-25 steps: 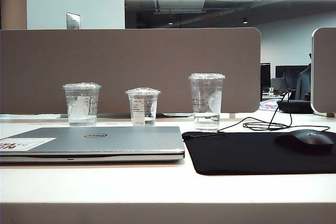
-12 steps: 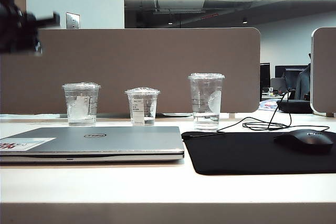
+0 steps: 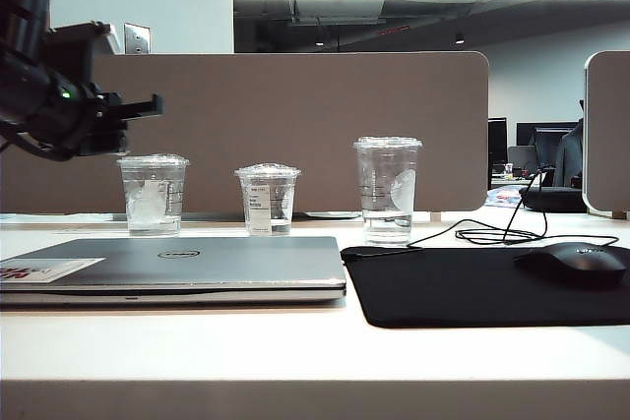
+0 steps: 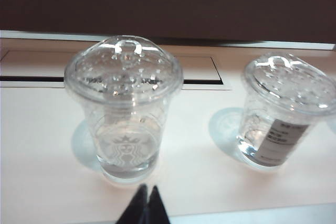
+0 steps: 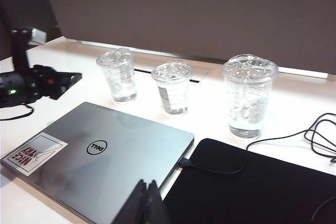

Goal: Pick up the coffee cup on the left and place it on the left side of the laptop.

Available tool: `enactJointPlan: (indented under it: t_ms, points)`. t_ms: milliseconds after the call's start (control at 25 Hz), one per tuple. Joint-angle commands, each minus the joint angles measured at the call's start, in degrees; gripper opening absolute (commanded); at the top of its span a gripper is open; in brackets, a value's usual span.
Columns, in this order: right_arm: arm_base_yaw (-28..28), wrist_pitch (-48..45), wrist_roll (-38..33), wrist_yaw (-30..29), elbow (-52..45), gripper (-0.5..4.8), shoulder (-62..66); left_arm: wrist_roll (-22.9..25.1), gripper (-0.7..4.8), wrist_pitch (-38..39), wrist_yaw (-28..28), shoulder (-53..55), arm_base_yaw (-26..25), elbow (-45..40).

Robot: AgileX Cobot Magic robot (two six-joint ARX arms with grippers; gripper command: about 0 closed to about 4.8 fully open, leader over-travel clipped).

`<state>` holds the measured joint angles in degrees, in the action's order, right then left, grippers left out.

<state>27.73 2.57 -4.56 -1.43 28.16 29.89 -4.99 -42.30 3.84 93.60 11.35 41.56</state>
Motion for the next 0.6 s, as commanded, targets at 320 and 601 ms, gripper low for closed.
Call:
enactJointPlan:
  t_ms: [320,601]
  points:
    - [0.0,-1.1,-0.2,-2.4,0.5,-0.05,0.4,-6.4,4.79,-1.0,3.3,13.3,0.0,10.8]
    - [0.0,-1.1,-0.2,-2.8,0.5,-0.04,0.4,-6.4,4.79,-7.7,6.5,20.0,-0.2,13.2]
